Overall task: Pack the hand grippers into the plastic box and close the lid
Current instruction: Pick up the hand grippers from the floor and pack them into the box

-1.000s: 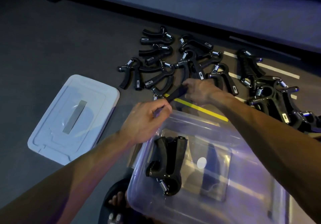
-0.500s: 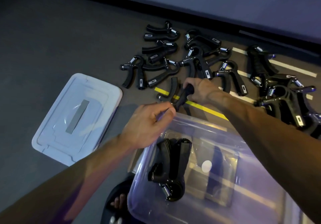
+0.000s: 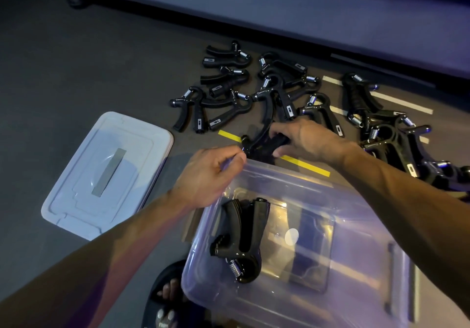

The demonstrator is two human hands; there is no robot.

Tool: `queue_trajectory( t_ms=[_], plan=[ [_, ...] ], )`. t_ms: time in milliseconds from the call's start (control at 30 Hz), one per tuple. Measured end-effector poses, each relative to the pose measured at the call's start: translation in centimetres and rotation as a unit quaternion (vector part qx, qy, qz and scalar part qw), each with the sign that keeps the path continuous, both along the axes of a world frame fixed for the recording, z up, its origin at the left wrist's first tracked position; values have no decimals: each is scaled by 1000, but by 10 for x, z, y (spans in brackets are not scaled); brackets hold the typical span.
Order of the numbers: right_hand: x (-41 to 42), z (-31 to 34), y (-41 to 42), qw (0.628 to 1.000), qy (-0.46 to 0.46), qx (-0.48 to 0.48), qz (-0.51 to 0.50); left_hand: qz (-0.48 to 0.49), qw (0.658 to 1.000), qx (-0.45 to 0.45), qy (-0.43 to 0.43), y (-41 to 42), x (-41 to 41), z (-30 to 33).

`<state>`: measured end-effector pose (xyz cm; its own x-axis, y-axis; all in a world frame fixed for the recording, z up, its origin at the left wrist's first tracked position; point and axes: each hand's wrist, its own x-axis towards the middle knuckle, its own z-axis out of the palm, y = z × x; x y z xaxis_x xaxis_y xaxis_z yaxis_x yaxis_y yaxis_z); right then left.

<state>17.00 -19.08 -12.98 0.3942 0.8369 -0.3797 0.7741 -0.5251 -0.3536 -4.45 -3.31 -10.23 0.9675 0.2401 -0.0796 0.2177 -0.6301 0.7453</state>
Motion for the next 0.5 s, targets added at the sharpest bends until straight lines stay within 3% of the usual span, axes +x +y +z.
queue_trajectory(
  t_ms=[100, 200, 333, 500],
  plan=[
    [-14, 11, -3, 968, 147, 120, -165, 11, 1000, 28, -1, 0, -2, -2],
    [-29, 27, -9, 932, 155, 193, -266, 38, 998, 51, -9, -3, -7, -3],
    [-41, 53, -31, 894, 140, 306, -296, 84, 994, 61, -42, -6, -15, -2],
    [-70, 112, -61, 823, 230, 443, -270, 67, 995, 47, -50, -11, -30, -3]
  ],
)
